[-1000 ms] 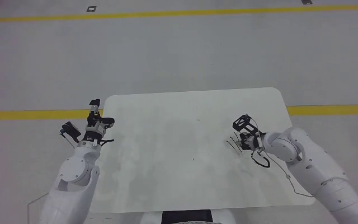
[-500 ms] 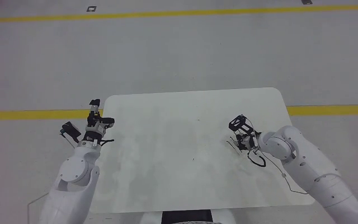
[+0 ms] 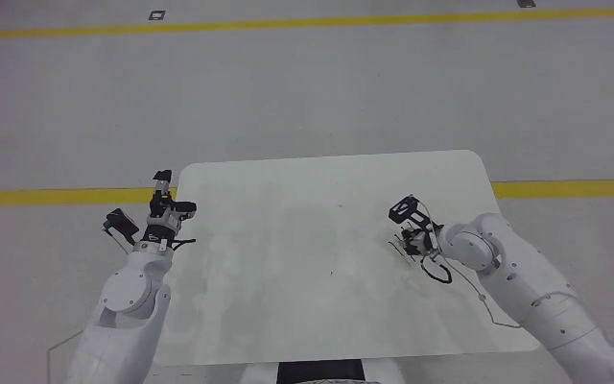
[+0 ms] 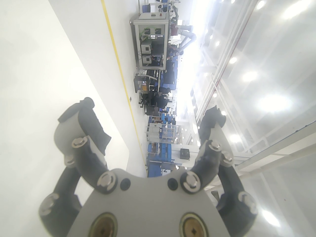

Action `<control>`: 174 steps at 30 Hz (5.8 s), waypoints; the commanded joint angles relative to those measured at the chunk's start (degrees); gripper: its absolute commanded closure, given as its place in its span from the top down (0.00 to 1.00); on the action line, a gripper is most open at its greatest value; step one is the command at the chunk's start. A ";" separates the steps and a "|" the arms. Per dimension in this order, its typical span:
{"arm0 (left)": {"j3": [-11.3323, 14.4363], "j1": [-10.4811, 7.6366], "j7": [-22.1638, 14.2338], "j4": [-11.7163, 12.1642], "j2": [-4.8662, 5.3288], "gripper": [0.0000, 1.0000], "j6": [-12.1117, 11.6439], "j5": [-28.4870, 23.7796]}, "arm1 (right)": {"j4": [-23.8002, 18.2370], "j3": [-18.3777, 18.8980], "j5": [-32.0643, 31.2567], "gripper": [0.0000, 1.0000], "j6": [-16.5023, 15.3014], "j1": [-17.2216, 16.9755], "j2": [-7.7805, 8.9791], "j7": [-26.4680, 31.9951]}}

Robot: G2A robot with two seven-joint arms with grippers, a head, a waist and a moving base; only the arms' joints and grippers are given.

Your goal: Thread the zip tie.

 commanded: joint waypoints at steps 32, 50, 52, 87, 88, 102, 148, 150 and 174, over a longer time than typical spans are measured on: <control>0.00 0.00 0.00 0.00 0.00 1.00 0.00 0.00 | -5.89 10.54 6.32 0.00 -4.16 -5.32 1.24 0.21; 0.00 0.00 0.00 0.00 0.00 1.00 0.00 0.00 | -18.09 17.83 22.88 0.00 -5.40 -13.75 5.46 -4.07; 0.00 0.00 0.00 0.00 0.00 1.00 0.00 0.00 | -18.09 17.83 22.88 0.00 -5.40 -13.75 5.46 -4.07; 15.79 -5.02 9.20 0.44 -1.80 1.00 -11.94 30.52 | -4.27 10.14 53.52 0.00 -5.40 -8.76 1.43 -12.82; 15.79 -5.02 9.20 0.44 -1.80 1.00 -11.94 30.52 | -4.27 10.14 53.52 0.00 -5.40 -8.76 1.43 -12.82; 30.68 -14.07 11.64 3.06 -4.32 1.00 -13.97 44.81 | 1.94 7.26 72.64 0.00 2.74 -5.31 -1.42 -14.28; 42.71 -30.62 -3.29 0.94 1.85 1.00 -19.48 114.02 | 5.90 6.84 83.83 0.00 20.01 -2.33 -3.83 -15.64; 48.20 -36.27 -5.90 -0.30 4.83 1.00 -18.90 114.02 | 6.93 6.89 85.78 0.00 21.84 -1.79 -4.08 -14.71; 79.78 -65.08 -17.60 -1.90 12.91 1.00 -9.82 114.02 | 5.98 5.56 87.57 0.00 28.35 0.24 -5.54 -17.30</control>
